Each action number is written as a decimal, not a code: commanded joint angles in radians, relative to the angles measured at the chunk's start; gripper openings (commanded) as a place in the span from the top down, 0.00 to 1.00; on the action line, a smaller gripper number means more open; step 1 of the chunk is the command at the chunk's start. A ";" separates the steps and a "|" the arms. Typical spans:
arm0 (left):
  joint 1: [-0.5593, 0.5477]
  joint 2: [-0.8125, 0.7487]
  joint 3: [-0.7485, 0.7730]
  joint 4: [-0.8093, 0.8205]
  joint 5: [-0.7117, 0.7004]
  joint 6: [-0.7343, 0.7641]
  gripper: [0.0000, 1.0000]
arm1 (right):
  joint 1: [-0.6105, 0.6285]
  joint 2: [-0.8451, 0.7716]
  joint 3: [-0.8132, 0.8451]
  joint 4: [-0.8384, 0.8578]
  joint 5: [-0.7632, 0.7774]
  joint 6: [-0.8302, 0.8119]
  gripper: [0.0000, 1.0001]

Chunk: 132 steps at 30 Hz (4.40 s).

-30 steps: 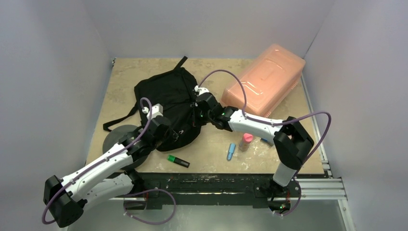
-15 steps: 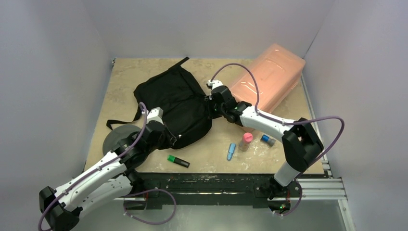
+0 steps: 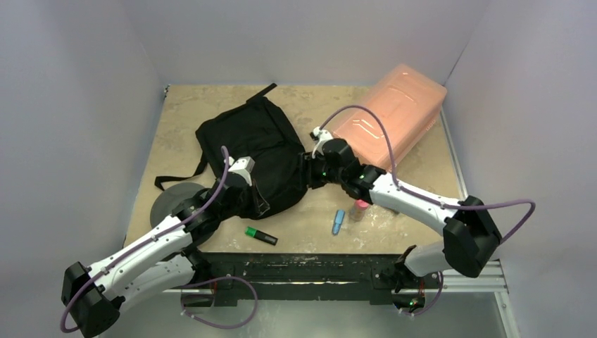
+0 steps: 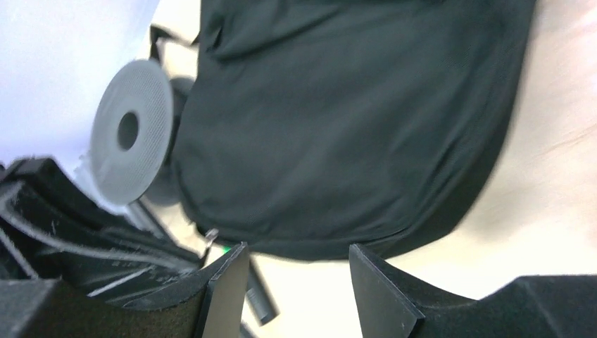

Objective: Pack the student bag
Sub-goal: Zip the student bag at the center of the board, then adjust the student bag at the center of the board.

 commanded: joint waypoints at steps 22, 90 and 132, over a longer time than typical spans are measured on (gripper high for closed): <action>0.004 -0.030 -0.012 0.101 0.133 -0.049 1.00 | 0.123 0.157 -0.163 0.384 0.052 0.551 0.55; 0.731 0.229 0.499 -0.252 0.359 0.165 0.29 | 0.140 -0.116 -0.208 0.136 0.157 -0.054 0.46; 0.948 0.913 0.677 -0.092 0.599 -0.109 0.23 | 0.035 0.799 0.882 -0.031 0.450 -0.390 0.58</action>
